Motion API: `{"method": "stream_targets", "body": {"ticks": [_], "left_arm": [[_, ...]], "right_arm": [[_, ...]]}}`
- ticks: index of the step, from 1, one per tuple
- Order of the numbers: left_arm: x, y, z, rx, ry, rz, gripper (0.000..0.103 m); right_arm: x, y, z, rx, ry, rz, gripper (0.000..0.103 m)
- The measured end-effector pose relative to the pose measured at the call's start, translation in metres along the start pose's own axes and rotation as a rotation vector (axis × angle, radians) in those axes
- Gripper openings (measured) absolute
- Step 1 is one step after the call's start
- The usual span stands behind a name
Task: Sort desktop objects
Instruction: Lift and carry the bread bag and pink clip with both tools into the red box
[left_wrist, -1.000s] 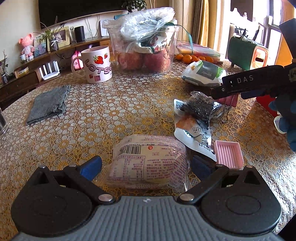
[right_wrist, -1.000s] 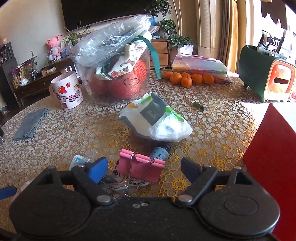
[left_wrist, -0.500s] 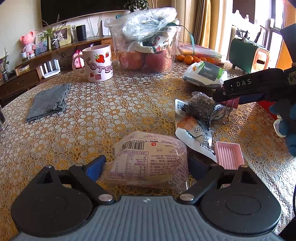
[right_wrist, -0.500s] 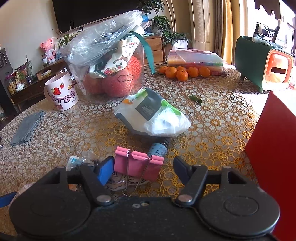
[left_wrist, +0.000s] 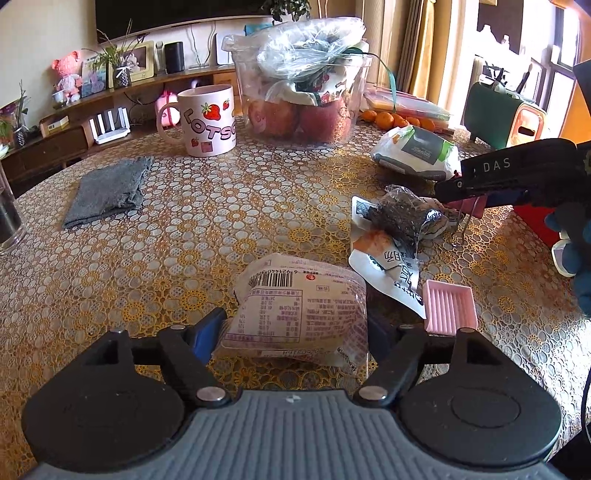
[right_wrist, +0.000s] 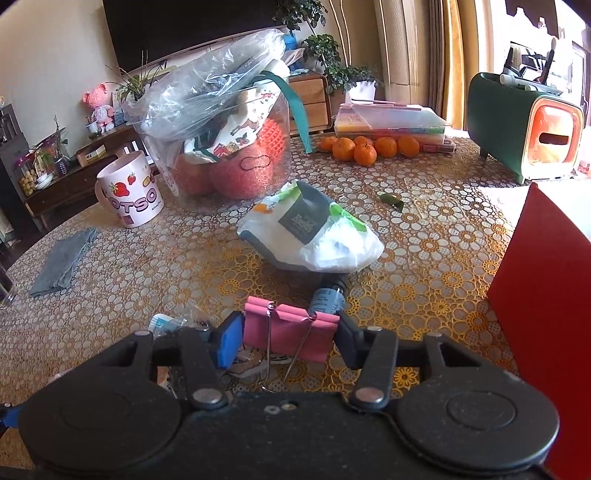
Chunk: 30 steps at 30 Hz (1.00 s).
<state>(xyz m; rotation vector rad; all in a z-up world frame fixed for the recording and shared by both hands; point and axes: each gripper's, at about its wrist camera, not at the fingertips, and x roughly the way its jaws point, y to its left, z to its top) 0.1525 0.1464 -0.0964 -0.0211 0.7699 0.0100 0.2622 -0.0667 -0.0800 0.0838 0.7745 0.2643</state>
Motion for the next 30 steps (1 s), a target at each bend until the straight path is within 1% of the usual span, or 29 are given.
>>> {"method": "stream_targets", "body": {"ticks": [1,12,16,24,30], "left_arm": [[-0.002,0.000,0.000,-0.003,0.001,0.004,0.074],[-0.030,-0.011,-0.001,-0.027,-0.025,0.035,0.073],[-0.041,-0.014,-0.001,-0.046,-0.026,0.033,0.073],[-0.065,-0.030,-0.003,-0.034,-0.043,0.046,0.073],[-0.085,-0.043,-0.003,-0.033,-0.060,0.027,0.073]], "right_arm": [[-0.002,0.000,0.000,-0.002,-0.003,0.000,0.052],[-0.040,-0.013,-0.010,0.012,-0.010,0.031,0.052],[-0.056,-0.020,-0.016,0.015,-0.014,0.044,0.052],[-0.089,-0.027,-0.030,0.001,-0.014,0.069,0.052],[-0.115,-0.034,-0.039,-0.001,-0.026,0.089,0.052]]}}
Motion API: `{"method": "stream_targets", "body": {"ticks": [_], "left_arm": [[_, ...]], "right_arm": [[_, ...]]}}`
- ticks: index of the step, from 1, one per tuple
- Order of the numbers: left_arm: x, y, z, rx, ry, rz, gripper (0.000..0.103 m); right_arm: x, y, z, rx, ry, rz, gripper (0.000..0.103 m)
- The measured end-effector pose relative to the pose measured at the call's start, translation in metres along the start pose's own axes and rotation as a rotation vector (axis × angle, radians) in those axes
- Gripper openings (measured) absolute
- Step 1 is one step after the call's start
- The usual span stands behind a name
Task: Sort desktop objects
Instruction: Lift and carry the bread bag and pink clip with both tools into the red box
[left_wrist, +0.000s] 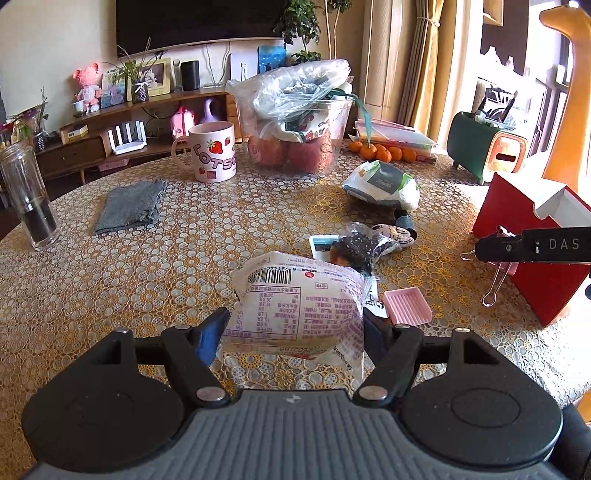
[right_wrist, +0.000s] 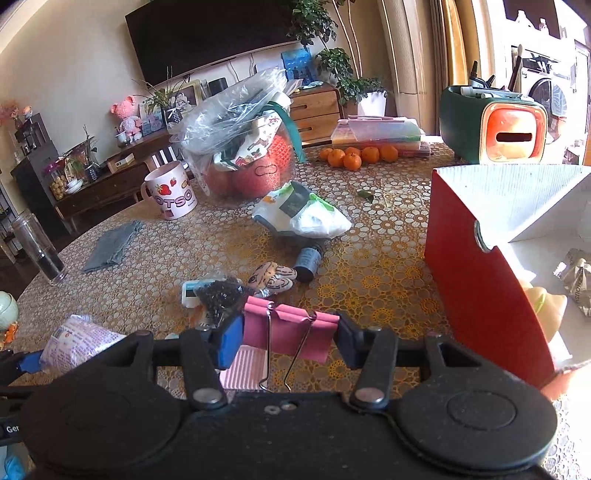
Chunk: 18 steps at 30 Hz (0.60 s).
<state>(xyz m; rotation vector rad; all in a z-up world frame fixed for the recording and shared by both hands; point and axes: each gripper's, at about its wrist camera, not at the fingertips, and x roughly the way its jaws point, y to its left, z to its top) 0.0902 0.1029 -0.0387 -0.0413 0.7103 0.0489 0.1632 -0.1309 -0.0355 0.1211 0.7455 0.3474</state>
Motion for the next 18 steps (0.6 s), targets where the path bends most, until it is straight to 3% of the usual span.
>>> {"method": "stream_targets", "body": {"ticks": [18], "left_arm": [[-0.044,-0.076,0.017,0.047,-0.029,-0.135,0.073]], "right_arm": [[-0.087,-0.038,-0.013,-0.014,-0.029,0.032,0.052]]}}
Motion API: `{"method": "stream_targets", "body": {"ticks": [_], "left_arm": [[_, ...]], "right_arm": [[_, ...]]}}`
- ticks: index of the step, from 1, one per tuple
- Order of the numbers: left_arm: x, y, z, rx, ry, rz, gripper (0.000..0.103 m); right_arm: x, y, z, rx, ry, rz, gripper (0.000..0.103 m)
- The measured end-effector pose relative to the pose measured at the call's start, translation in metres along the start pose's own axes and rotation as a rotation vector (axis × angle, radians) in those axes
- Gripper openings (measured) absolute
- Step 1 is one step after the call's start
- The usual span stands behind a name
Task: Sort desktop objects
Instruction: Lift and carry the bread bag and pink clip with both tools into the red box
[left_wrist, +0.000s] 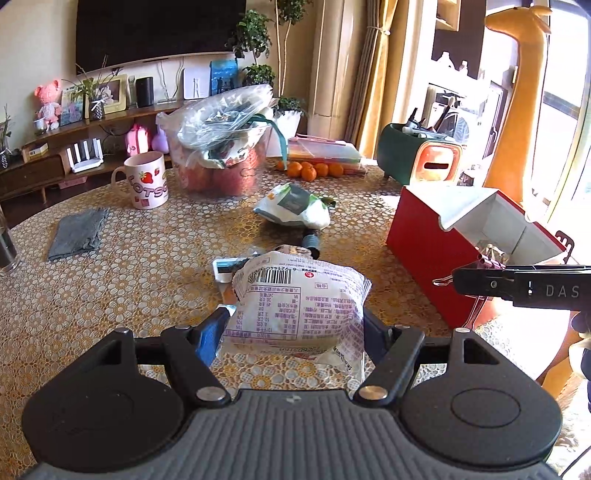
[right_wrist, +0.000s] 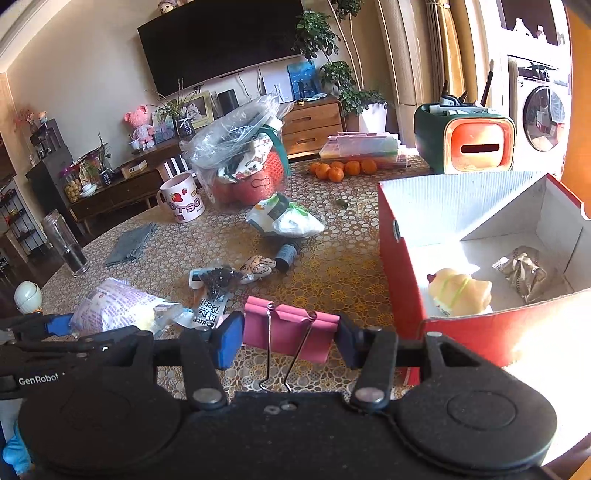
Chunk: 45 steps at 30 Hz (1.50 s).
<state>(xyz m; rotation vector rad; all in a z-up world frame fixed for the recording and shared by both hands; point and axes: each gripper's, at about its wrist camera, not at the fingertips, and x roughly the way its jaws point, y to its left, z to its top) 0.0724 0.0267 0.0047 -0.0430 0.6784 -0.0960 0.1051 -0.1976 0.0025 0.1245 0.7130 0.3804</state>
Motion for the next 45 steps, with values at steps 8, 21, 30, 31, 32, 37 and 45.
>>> {"method": "stream_targets", "body": {"ticks": [8,21,30,31,32,37,45], "left_arm": [[-0.001,-0.046,0.016,0.062,-0.022,-0.058,0.073],[0.014,-0.116,0.047,0.167,-0.046,-0.146,0.074],[0.041,-0.157,0.069,0.226,-0.047,-0.186,0.074],[0.045,-0.161,0.071,0.229,-0.043,-0.190,0.074],[0.049,-0.164,0.074,0.235,-0.041,-0.193,0.074],[0.075,-0.185,0.087,0.267,-0.019,-0.206,0.074],[0.125,-0.213,0.111,0.316,0.033,-0.223,0.074]], "right_arm": [[-0.034,-0.031,0.009,-0.018,-0.041,-0.019,0.052],[-0.060,-0.101,0.026,0.006,-0.087,-0.120,0.052],[-0.060,-0.145,0.039,0.029,-0.106,-0.163,0.052],[-0.060,-0.150,0.040,0.034,-0.106,-0.167,0.052],[-0.059,-0.154,0.041,0.039,-0.105,-0.172,0.052],[-0.055,-0.175,0.047,0.049,-0.110,-0.198,0.052],[-0.038,-0.198,0.052,0.049,-0.096,-0.228,0.052]]}}
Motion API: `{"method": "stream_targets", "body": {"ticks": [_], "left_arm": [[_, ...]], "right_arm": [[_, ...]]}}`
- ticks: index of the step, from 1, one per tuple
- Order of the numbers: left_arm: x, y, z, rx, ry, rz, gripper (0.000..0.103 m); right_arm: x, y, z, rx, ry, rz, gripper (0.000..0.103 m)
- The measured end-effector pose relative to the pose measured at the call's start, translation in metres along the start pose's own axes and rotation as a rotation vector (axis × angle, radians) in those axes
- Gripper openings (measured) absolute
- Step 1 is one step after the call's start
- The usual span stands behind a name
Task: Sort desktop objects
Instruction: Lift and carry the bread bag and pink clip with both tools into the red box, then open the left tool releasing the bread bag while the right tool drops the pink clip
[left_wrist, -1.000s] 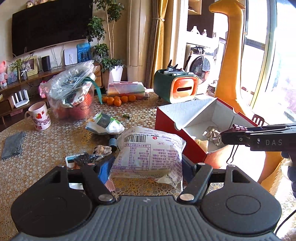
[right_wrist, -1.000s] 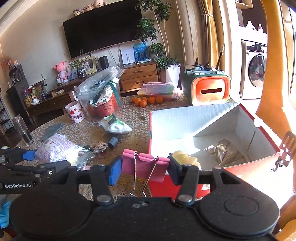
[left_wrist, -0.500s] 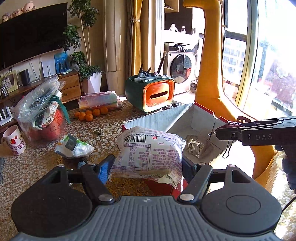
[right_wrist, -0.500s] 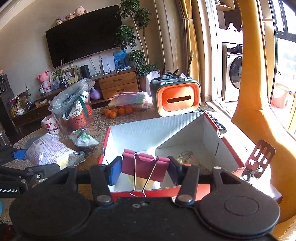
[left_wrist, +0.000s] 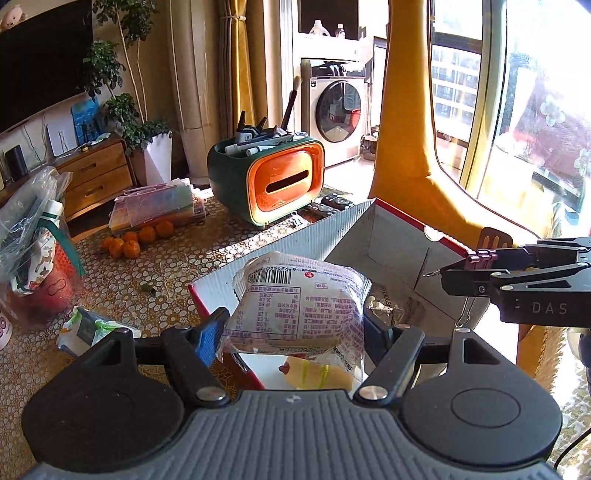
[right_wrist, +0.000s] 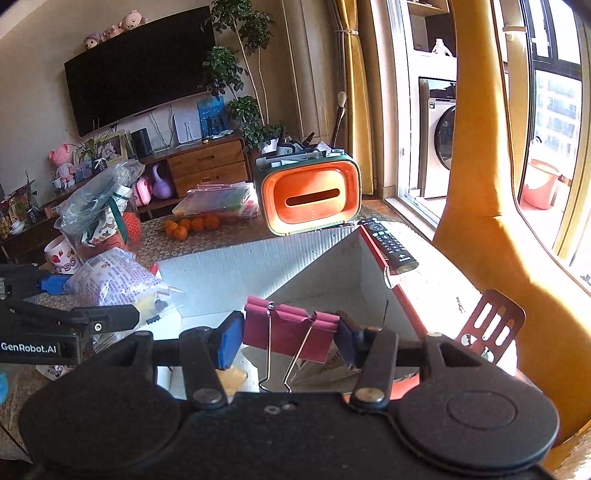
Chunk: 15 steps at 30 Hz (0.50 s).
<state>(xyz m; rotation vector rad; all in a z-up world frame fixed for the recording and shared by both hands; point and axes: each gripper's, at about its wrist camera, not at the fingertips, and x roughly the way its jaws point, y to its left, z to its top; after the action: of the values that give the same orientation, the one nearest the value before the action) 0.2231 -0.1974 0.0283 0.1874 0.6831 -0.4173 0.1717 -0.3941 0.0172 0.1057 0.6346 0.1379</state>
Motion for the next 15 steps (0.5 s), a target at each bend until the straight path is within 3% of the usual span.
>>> {"method": "stream_targets", "body": {"ticks": [15], "left_arm": [[0.095,-0.011,0.015,0.084,0.171,-0.005,0.074]], "right_arm": [[0.049,0.005,-0.006,-0.071,0.081,0.013,0.051]]}}
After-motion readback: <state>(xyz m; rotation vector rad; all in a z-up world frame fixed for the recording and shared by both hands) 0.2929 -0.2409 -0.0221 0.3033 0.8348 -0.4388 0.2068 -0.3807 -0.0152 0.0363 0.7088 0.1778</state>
